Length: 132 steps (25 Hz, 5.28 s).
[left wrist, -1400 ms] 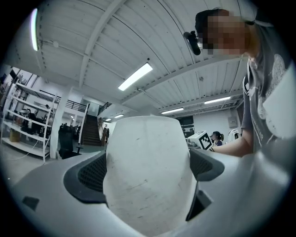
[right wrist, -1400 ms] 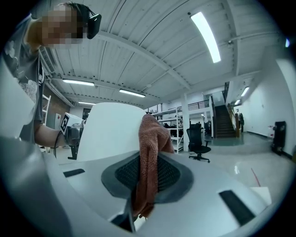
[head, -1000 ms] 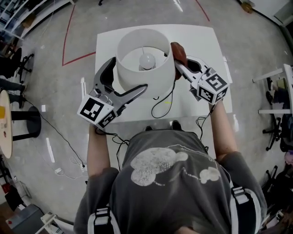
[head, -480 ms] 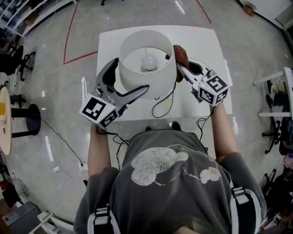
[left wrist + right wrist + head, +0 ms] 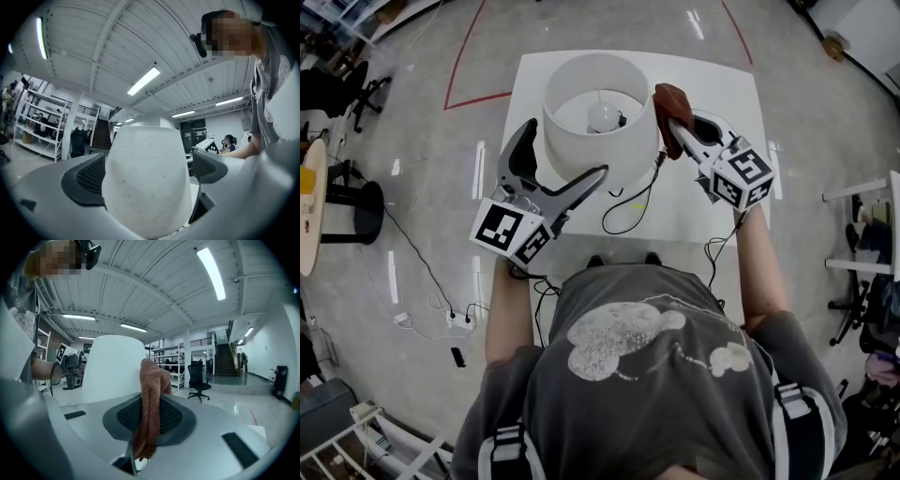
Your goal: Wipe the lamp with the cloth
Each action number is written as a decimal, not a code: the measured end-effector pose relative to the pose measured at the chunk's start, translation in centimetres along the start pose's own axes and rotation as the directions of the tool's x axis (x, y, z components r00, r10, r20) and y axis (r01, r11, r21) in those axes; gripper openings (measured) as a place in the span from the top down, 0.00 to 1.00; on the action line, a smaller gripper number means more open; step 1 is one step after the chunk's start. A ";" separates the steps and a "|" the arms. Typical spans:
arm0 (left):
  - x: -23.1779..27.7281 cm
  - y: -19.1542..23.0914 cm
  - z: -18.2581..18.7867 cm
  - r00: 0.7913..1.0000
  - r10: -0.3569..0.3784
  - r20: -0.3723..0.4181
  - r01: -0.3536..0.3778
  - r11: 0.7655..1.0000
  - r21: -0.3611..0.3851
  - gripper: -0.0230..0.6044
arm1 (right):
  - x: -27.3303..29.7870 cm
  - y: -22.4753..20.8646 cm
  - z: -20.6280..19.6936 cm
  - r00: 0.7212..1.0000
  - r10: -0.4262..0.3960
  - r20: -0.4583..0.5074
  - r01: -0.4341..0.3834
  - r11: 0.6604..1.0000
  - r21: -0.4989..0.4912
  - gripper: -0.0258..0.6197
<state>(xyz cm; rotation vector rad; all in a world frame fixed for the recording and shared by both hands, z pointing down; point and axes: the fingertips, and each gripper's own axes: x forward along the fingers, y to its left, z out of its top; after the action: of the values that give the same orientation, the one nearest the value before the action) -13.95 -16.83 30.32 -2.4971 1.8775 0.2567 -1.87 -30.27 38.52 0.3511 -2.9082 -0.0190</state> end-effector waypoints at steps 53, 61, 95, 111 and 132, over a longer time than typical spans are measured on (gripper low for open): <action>0.4 2.0 -0.8 0.995 -0.090 -0.041 0.091 0.995 0.041 0.00 | 5.9 -0.4 4.8 0.997 0.007 0.075 -0.009 1.000 0.017 0.87; 0.0 1.6 -0.7 0.994 -0.101 -0.038 0.102 0.995 0.022 0.00 | 6.2 -1.1 1.2 1.000 -0.021 0.016 0.020 0.997 0.079 0.87; -8.6 -0.9 -4.2 0.973 -0.217 -0.079 0.210 0.974 -0.087 0.23 | -9.5 8.5 -2.3 0.901 -0.433 0.043 0.411 0.880 0.239 0.87; -20.2 -13.9 -4.6 0.972 -0.177 -0.152 0.170 0.984 -0.057 0.74 | -20.8 23.6 -5.2 0.907 -0.413 0.084 0.373 0.880 0.296 0.87; -33.6 -19.7 -3.8 0.947 -0.275 -0.166 0.260 0.959 -0.111 0.95 | -25.5 38.6 -7.4 0.885 -0.451 0.118 0.375 0.839 0.393 0.87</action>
<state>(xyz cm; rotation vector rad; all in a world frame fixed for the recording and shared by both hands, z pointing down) -3.75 20.36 36.74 -2.8839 1.5807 0.1143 14.86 13.34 41.94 1.1043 -2.9597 0.4437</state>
